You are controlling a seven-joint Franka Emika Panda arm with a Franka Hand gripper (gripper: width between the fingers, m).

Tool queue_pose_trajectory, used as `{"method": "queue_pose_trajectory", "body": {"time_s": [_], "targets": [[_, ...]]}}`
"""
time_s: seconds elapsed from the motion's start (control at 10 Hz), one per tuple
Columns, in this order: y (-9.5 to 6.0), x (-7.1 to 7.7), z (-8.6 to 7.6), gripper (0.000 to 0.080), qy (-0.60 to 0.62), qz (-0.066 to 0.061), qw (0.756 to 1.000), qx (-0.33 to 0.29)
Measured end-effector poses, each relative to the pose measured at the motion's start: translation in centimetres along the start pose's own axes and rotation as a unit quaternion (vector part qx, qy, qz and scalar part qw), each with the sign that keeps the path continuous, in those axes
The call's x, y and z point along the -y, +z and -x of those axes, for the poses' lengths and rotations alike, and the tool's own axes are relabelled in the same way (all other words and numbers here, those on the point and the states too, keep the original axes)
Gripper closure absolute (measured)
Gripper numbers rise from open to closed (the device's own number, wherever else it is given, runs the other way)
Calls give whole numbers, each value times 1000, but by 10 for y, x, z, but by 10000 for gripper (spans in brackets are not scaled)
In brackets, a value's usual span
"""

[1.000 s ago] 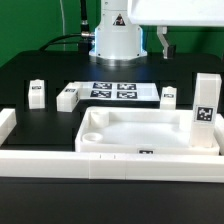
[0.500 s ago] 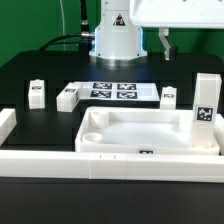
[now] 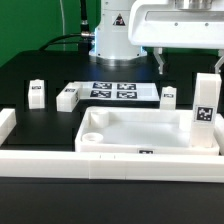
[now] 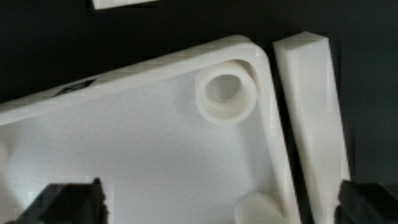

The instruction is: Assemble desk

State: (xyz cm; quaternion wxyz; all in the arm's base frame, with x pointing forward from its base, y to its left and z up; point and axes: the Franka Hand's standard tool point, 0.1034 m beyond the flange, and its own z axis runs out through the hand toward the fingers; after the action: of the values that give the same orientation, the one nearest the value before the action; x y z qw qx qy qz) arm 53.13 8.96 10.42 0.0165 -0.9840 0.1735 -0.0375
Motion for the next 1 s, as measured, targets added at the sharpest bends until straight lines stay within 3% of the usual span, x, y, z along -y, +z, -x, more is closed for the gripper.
{"method": "queue_pose_trajectory", "body": {"time_s": [0.3,0.5,0.6,0.7,1.0], "targets": [[1,0,0,151,-1,1,1000,1],[16,-21,14,151,-14,-1,1000,-7],[27,-37,26,151,-22,4,1000,-4],[31,-43,28,151,-26,7,1000,-2],[31,-43,29,151,-29,11,999,13]]}}
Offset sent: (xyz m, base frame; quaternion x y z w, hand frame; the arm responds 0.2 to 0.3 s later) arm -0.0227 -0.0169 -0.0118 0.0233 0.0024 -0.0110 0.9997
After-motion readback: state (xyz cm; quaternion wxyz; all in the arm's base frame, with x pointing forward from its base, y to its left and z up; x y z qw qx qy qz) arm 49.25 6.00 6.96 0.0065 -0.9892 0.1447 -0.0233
